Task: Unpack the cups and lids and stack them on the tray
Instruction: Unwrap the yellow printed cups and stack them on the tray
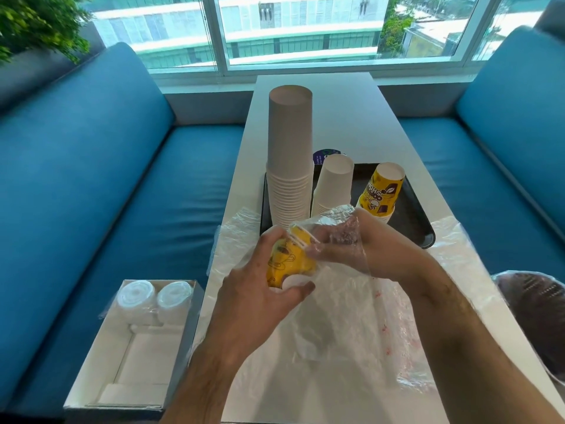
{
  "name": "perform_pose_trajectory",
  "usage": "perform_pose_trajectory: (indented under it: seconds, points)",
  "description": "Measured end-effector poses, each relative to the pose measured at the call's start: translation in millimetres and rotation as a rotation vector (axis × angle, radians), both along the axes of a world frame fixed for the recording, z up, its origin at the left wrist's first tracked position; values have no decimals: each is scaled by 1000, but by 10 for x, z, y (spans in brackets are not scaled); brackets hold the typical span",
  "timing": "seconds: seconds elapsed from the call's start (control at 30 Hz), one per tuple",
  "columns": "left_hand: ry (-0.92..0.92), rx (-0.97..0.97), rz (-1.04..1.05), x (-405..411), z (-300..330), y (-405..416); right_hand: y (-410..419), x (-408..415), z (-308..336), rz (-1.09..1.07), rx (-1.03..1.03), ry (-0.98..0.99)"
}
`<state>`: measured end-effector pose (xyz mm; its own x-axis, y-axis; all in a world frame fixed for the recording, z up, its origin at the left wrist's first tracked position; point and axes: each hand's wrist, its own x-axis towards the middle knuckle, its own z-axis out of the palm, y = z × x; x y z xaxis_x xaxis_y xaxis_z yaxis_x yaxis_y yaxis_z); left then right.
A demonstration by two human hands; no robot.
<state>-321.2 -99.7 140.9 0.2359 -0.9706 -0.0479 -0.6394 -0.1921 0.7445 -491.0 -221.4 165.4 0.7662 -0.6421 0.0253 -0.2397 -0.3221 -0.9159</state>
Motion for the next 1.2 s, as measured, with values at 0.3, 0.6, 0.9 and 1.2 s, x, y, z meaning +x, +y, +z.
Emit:
perform_pose_trajectory:
  seconds: [0.3,0.6,0.9,1.2]
  points:
    - [-81,15,-61,44,62,-10,42,-10,38,-1,-19,-38]
    - [-70,78,-105,102,76,-46,4,-48,34,-91,-12,-14]
    - [14,31,-58,53,62,13,-38,-69,67,-141,-38,9]
    - [89,-36,14,72,80,38,-94,-181,-2,-263,33,-111]
